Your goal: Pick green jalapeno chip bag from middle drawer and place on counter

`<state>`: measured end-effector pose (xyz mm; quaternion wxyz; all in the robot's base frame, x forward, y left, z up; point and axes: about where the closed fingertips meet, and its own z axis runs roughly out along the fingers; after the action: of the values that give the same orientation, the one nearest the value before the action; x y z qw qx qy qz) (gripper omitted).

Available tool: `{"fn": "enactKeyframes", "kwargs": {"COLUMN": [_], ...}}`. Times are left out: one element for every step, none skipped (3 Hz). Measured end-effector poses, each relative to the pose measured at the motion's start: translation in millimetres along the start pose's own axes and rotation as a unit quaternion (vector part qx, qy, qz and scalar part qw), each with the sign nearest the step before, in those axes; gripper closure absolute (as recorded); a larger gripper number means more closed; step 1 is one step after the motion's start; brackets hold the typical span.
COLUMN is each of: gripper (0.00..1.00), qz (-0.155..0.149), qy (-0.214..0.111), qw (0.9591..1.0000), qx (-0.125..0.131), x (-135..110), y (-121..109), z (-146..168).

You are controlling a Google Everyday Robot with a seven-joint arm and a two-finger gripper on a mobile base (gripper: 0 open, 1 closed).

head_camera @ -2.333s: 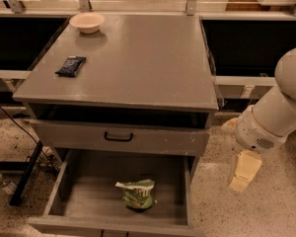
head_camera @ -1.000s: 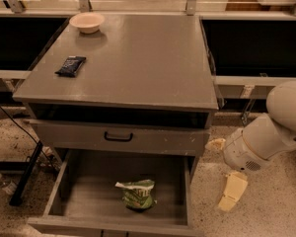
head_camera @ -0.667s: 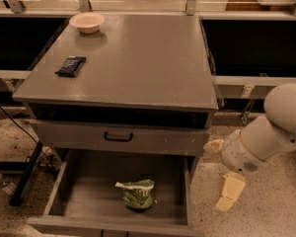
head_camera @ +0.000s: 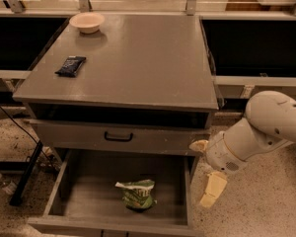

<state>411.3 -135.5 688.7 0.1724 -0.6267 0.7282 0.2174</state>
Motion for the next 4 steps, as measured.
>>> {"fn": "enactKeyframes", "kwargs": {"gripper": [0.0,0.0,0.0,0.0], "qz": [0.015,0.028,0.039,0.04], "qy": [-0.008,-0.012,-0.018,-0.019], "qw": [0.9999,0.9994,0.9984,0.9983], "qx": [-0.005,-0.019,-0.036,-0.037], "x": [1,4,9,9], "y": [-4,-13,-22,-22], "z": [24,51,74,77]}}
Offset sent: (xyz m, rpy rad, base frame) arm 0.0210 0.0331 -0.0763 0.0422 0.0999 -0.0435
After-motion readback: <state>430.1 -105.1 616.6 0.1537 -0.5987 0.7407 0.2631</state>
